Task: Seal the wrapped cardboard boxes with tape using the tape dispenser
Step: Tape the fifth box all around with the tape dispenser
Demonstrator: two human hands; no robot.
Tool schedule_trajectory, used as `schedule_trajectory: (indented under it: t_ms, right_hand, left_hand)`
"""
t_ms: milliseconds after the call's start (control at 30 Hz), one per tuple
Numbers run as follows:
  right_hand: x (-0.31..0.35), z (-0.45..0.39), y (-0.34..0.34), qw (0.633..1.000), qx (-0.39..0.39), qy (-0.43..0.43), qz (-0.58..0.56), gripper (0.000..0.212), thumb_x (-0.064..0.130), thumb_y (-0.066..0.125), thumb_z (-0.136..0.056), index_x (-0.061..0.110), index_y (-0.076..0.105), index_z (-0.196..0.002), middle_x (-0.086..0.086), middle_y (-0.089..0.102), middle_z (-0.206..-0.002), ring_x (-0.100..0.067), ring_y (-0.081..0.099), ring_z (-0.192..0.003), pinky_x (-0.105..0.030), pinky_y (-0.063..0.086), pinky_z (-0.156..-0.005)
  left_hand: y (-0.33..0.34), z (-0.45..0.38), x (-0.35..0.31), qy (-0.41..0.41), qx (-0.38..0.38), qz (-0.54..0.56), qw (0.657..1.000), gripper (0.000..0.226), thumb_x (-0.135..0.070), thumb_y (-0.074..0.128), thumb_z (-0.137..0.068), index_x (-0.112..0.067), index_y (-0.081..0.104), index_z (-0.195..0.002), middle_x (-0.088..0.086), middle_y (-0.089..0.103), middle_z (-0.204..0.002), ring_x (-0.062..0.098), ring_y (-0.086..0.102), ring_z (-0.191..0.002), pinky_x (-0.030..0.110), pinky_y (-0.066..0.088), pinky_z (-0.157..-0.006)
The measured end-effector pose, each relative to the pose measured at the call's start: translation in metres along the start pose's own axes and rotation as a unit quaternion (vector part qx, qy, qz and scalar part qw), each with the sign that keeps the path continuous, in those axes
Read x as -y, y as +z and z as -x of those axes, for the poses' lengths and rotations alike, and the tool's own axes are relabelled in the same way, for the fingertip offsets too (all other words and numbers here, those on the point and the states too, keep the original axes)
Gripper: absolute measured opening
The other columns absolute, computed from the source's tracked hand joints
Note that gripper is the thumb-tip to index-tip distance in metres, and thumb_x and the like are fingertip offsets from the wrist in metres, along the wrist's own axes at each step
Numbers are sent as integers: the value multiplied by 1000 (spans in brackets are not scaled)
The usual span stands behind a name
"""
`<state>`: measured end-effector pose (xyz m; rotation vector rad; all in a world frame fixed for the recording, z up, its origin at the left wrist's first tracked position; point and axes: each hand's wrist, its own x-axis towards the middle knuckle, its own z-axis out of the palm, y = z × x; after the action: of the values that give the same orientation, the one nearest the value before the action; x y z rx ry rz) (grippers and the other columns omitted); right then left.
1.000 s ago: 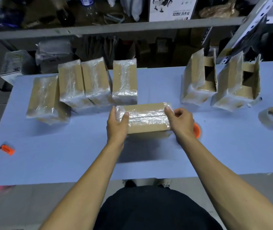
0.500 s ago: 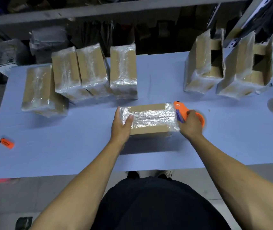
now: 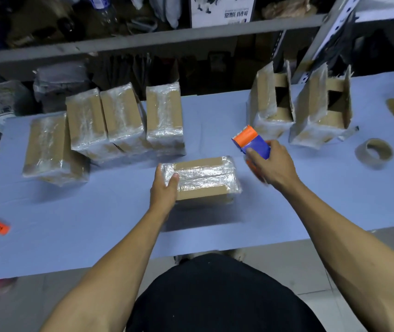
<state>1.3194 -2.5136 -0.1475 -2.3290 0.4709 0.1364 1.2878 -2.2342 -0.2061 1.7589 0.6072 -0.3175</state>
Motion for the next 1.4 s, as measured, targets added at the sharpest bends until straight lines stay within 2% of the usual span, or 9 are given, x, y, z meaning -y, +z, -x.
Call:
schedule_trajectory:
  t_ms: [100, 200, 367, 467, 567, 667, 833, 1233, 1400]
  right_hand:
    - [14, 5, -16, 991, 47, -79, 99, 64, 50, 77, -67, 26, 46, -118, 6, 55, -106, -19, 56, -86, -33, 44, -68]
    - [35, 12, -20, 970, 66, -194, 134, 57, 39, 73, -69, 28, 46, -118, 6, 56, -104, -19, 57, -84, -30, 40, -62]
    - [74, 29, 0, 932, 107, -315, 144, 50, 45, 70, -72, 29, 49, -114, 7, 58, -96, -19, 54, -81, -35, 45, -64]
    - [78, 33, 15, 925, 136, -319, 157, 46, 46, 70, -75, 30, 49, -112, 6, 58, -95, -20, 54, -83, -35, 45, -67]
    - [73, 26, 15, 932, 143, -309, 127, 45, 50, 70, -74, 35, 49, -111, 10, 56, -95, -15, 50, -81, -32, 39, -65]
    - [70, 20, 10, 935, 163, -302, 93, 49, 56, 65, -70, 36, 50, -112, 10, 57, -97, -15, 51, -83, -34, 44, -68]
    - [74, 18, 10, 933, 171, -308, 73, 51, 53, 66, -69, 34, 53, -114, 10, 58, -96, -16, 54, -83, -39, 49, -73]
    - [73, 18, 9, 930, 184, -312, 61, 54, 52, 67, -70, 31, 53, -118, 9, 60, -101, -16, 56, -87, -41, 52, -75]
    - [81, 18, 15, 920, 161, -340, 115, 50, 55, 63, -71, 32, 53, -114, 8, 60, -95, -18, 55, -83, -35, 48, -68]
  left_hand:
    - [0, -3, -3, 4, -5, -20, 1000, 63, -40, 53, -102, -39, 22, -156, 0, 39, -157, 31, 51, -132, 53, 54, -98]
    - [1, -4, -7, 15, 0, -65, 998, 59, -43, 51, -101, -41, 23, -154, 6, 50, -145, 32, 59, -117, 47, 61, -80]
    - [2, -10, -19, 58, 0, -162, 985, 56, -42, 54, -98, -31, 33, -149, 16, 63, -123, 41, 60, -110, 45, 55, -84]
    - [-4, -16, -26, 8, 32, -112, 993, 68, -34, 64, -93, -28, 31, -153, 12, 58, -138, 36, 58, -121, 49, 53, -98]
    - [-19, -14, -32, -27, -37, 54, 997, 73, -28, 67, -95, -11, 30, -156, 9, 43, -155, 24, 48, -137, 31, 39, -107]
    - [-33, -2, -42, 57, -118, 27, 991, 25, -34, 60, -99, -19, 67, -118, -1, 69, -119, 18, 63, -113, 29, 47, -93]
    - [-23, 21, -74, 4, 123, 143, 982, 39, -45, 53, -101, -20, 78, -83, -2, 76, -86, 14, 70, -73, 26, 58, -66]
    - [-16, 17, -85, -27, 130, 188, 973, 19, -29, 61, -100, -16, 73, -93, 0, 76, -83, 12, 72, -77, 26, 53, -67]
    - [-11, 11, -82, 32, 25, 93, 995, 25, -12, 60, -98, -17, 73, -77, -3, 72, -69, 7, 66, -65, 18, 51, -57]
